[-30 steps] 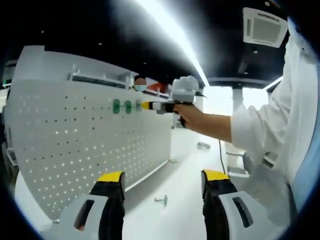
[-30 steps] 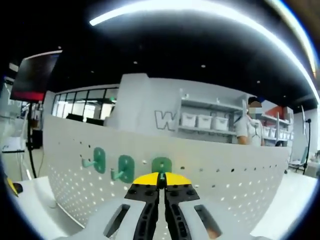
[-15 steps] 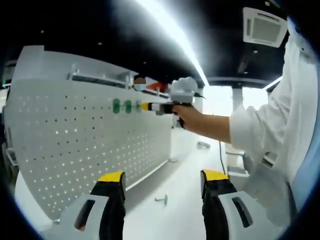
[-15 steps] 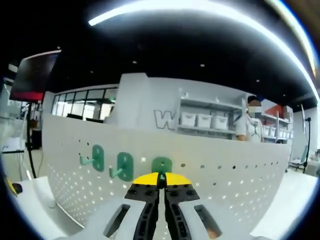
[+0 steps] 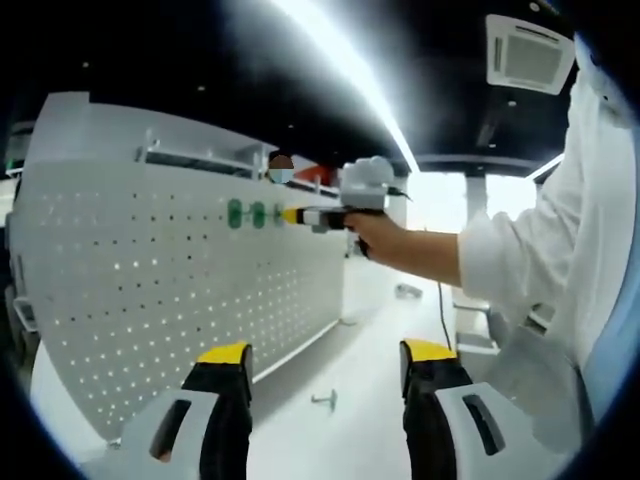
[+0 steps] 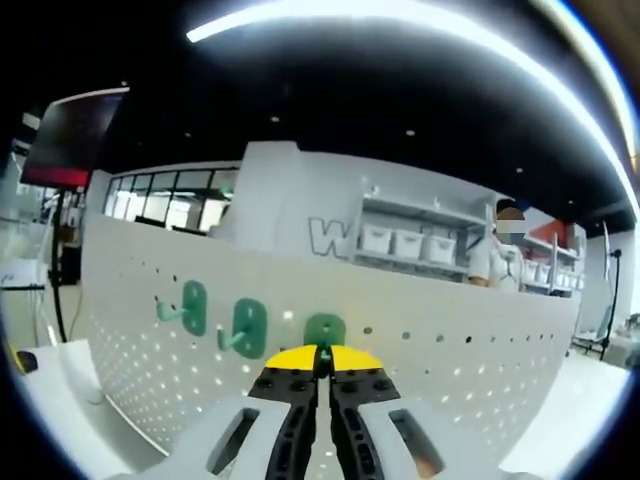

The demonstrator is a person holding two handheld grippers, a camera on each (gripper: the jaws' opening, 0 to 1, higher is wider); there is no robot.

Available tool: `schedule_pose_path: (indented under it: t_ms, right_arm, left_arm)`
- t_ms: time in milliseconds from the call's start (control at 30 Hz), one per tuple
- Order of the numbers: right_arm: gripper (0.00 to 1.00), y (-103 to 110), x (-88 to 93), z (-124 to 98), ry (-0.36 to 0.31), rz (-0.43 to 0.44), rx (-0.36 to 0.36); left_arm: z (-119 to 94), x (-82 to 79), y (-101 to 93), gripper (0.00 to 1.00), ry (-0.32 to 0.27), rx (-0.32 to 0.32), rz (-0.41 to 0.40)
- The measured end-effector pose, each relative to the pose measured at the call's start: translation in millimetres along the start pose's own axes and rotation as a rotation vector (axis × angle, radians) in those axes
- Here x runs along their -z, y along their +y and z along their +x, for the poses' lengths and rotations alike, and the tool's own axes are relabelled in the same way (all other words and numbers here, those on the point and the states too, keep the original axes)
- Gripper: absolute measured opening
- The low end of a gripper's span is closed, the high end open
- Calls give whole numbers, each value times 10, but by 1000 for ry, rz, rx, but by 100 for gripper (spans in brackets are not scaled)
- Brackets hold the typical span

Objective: Insert the hook assembly into the mounting plate slot until the hook locks in place.

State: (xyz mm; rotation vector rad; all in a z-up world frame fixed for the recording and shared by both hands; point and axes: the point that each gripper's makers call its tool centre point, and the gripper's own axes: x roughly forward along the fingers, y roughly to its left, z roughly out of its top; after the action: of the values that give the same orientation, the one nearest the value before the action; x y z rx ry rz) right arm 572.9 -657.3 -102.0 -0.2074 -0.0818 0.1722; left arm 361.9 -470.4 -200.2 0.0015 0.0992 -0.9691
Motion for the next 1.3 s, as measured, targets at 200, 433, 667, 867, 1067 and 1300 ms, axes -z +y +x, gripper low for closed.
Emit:
schedule_pose_path:
  t_ms: [200,433,667,867,1067,1300]
  right_arm:
    - [1,2,23,17,9,-19,-2]
    - [2,18,39,19,16,-41,-8]
    - [7,-15,95,21,35,-38,-6]
    - [10,-19,114,-14,36,-18,-9]
    - [17,-12,79,-70,27,-28,-9]
    - [23,-28,153,-163,41,-33,-16]
  left_arm:
    - [-2,2,5,61,-1,-1,-2]
    - [-3,4,15,61,0,-1,-5]
    - [11,1,-1,61,-1,5,-6]
    - [3,-3,-5,61,-3,5,-4]
    - [-8,-9,0,60,-4,4,-2]
    - [-22,-16,-19,60,-7,5,2]
